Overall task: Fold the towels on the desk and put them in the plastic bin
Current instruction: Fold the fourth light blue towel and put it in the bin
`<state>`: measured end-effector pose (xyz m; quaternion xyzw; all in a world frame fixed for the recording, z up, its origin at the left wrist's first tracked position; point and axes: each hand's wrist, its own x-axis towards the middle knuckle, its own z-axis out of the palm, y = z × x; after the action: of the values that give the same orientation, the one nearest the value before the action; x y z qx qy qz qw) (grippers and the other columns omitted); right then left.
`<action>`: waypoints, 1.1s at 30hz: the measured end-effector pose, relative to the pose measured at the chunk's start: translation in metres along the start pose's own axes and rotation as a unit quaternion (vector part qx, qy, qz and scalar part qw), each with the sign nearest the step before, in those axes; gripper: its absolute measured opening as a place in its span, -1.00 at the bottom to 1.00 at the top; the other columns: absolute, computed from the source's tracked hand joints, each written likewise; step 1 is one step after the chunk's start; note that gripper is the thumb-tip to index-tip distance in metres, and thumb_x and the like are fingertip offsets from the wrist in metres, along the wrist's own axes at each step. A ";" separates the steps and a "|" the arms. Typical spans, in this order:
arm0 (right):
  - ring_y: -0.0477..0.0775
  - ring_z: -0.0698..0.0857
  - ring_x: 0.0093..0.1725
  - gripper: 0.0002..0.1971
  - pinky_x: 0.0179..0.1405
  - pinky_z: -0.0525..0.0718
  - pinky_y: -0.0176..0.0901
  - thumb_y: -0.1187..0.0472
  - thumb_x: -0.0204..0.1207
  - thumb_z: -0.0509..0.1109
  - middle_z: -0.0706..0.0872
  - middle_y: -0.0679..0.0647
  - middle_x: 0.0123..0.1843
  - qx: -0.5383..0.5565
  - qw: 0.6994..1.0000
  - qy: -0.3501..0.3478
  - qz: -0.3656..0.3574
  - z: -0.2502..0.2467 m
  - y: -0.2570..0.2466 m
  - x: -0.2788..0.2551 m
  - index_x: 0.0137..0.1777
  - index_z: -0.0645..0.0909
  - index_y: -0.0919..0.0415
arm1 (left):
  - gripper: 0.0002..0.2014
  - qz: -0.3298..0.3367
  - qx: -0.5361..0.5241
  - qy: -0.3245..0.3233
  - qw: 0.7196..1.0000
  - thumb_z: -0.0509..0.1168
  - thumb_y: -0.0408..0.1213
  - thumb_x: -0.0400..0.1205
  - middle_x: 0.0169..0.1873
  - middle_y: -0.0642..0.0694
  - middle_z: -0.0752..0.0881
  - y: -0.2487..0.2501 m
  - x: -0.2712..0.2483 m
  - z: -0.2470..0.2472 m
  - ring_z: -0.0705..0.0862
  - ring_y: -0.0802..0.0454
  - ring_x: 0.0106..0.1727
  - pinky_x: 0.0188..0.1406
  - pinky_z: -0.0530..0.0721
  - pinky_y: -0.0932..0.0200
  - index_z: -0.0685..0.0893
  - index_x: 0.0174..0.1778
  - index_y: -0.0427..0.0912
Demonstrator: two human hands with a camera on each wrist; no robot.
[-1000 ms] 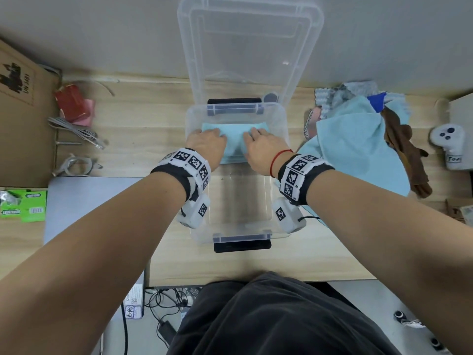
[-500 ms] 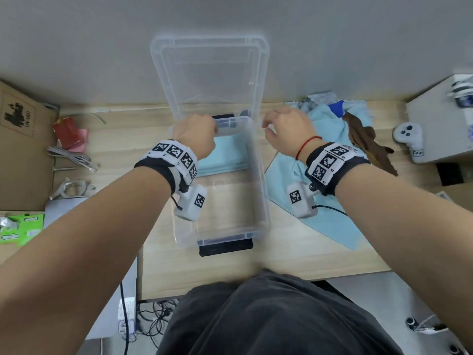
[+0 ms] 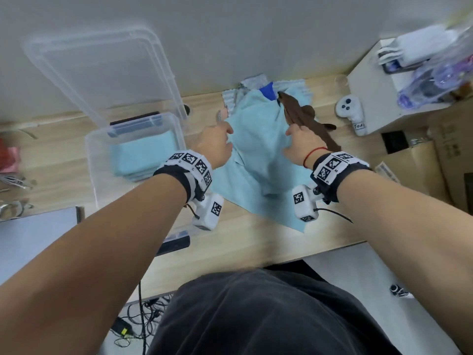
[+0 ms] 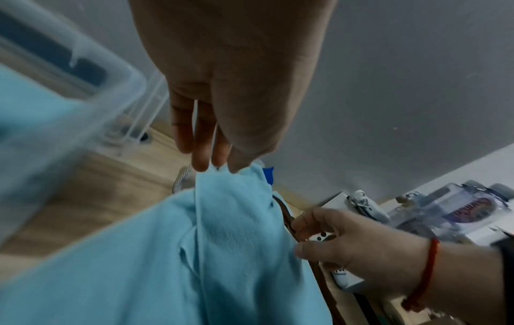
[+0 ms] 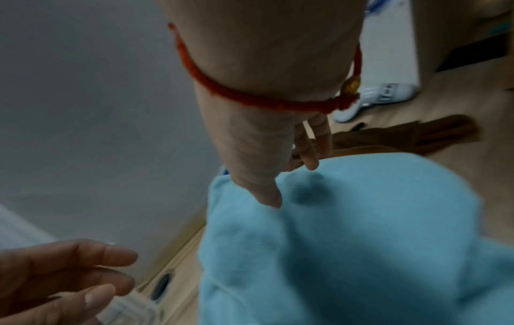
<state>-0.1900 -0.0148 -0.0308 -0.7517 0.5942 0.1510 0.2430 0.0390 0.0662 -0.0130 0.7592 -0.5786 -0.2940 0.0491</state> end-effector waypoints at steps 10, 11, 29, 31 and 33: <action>0.38 0.57 0.33 -0.31 0.25 0.55 0.09 0.08 0.52 0.42 0.48 0.29 0.41 0.037 0.993 -0.106 -0.039 0.033 0.064 0.011 0.59 0.21 0.09 | 0.02 -0.192 -0.173 -0.107 0.960 0.53 -0.16 0.50 0.54 -0.22 0.32 0.031 0.034 0.080 0.39 -0.15 0.53 0.28 0.39 0.21 -0.07 0.63 -0.34; 0.37 0.57 0.33 -0.31 0.25 0.55 0.09 0.08 0.52 0.43 0.48 0.29 0.41 0.037 0.993 -0.108 -0.043 0.034 0.065 0.012 0.60 0.21 0.08 | 0.10 -0.204 -0.194 -0.106 0.954 0.56 -0.15 0.46 0.55 -0.19 0.29 0.032 0.037 0.082 0.36 -0.10 0.55 0.31 0.36 0.25 -0.12 0.64 -0.35; 0.31 0.61 0.28 -0.38 0.16 0.61 0.04 0.10 0.51 0.45 0.58 0.25 0.33 0.026 0.991 -0.100 -0.083 0.024 0.069 0.019 0.54 0.31 0.09 | 0.35 -0.283 -0.301 0.003 0.911 0.58 0.32 0.04 0.53 -0.16 0.41 0.017 0.076 0.062 0.47 -0.21 0.48 0.44 0.50 -0.21 0.00 0.68 0.04; 0.30 0.62 0.27 -0.39 0.12 0.61 0.03 0.10 0.52 0.44 0.58 0.23 0.34 0.019 0.991 -0.098 -0.086 0.026 0.067 0.018 0.54 0.32 0.08 | 0.12 -0.236 -0.234 0.005 0.943 0.57 0.21 0.27 0.56 -0.19 0.28 0.016 0.075 0.059 0.37 -0.24 0.54 0.51 0.40 -0.23 0.09 0.67 0.07; 0.30 0.62 0.25 -0.39 0.05 0.60 0.01 0.12 0.52 0.43 0.55 0.22 0.35 0.011 0.992 -0.097 -0.085 0.028 0.066 0.016 0.54 0.30 0.09 | -0.12 -0.172 -0.198 -0.004 0.965 0.53 0.05 0.44 0.57 -0.15 0.25 0.011 0.080 0.061 0.33 -0.20 0.55 0.56 0.31 -0.15 0.24 0.62 0.03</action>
<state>-0.2485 -0.0244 -0.0748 -0.7785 0.5034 0.1952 0.3200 0.0113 0.0061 -0.0901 0.8212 -0.3697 -0.4099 0.1449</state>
